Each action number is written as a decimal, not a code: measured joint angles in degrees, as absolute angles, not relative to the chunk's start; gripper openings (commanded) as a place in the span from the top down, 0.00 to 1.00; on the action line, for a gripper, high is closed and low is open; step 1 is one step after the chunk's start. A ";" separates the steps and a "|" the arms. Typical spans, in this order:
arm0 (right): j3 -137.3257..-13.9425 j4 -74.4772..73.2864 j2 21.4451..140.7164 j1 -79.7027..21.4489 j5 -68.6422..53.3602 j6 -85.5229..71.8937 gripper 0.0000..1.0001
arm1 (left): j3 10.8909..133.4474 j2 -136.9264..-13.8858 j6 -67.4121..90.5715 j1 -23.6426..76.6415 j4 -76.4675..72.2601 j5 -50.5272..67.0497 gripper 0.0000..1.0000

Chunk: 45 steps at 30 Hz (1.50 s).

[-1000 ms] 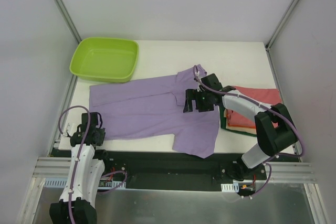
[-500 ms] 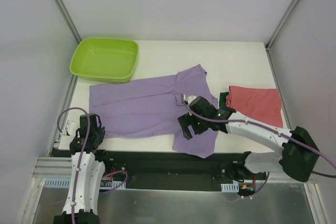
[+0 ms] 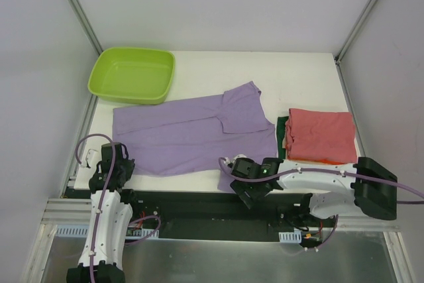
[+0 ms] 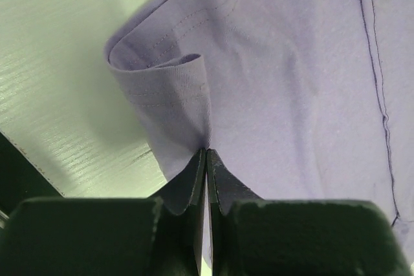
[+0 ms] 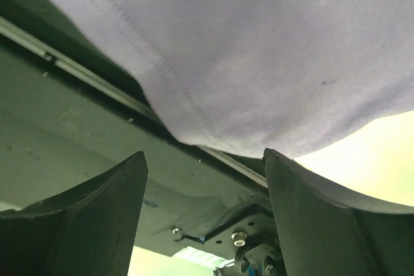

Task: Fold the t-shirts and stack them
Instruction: Grap the side of the flattened tshirt closest away from the robot with both arms, then fold the other side of the tshirt into a rectangle

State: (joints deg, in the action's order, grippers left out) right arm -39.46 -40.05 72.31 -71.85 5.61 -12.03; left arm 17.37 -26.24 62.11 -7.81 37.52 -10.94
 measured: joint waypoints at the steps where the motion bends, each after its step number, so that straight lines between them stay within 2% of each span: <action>1: -39.46 -39.86 73.36 -71.85 6.22 -12.40 0.28 | 17.37 -26.17 62.08 -7.81 37.43 -10.92 1.00; 5: -39.51 -39.13 77.41 -71.83 8.67 -13.82 0.29 | 17.30 -25.87 62.06 -7.81 37.21 -10.90 1.00; 8: -40.95 -40.12 79.24 -71.85 9.39 -14.55 0.36 | 17.26 -25.82 62.11 -7.81 37.12 -10.92 1.00; 11: -42.57 -40.58 81.60 -71.96 11.35 -15.84 0.62 | 17.26 -25.85 62.11 -7.81 37.10 -10.92 1.00; 13: -42.46 -40.53 82.89 -71.83 13.21 -16.45 0.84 | 17.26 -25.89 62.11 -7.81 37.10 -10.92 1.00; 15: -42.37 -41.56 82.91 -71.70 15.09 -17.17 0.97 | 17.26 -25.89 62.11 -7.81 37.10 -10.94 1.00; 16: -42.37 -41.93 82.54 -71.70 15.75 -17.50 0.99 | 17.26 -25.91 62.11 -7.81 37.08 -10.94 1.00; 25: -42.39 -45.78 74.13 -71.35 11.44 -14.61 1.00 | 17.26 -26.17 62.13 -7.81 37.15 -10.94 1.00; 36: -44.42 -53.21 71.46 -70.89 2.50 -8.23 1.00 | 18.09 -19.33 63.99 -7.81 42.37 -12.49 1.00; 40: -47.94 -54.37 71.31 -65.89 2.52 -5.67 1.00 | 19.03 -19.64 65.34 -7.81 41.82 -12.43 1.00; 45: -55.70 -54.28 72.66 -57.06 8.43 -3.73 0.99 | 19.00 -24.71 66.72 -7.81 36.27 -10.41 1.00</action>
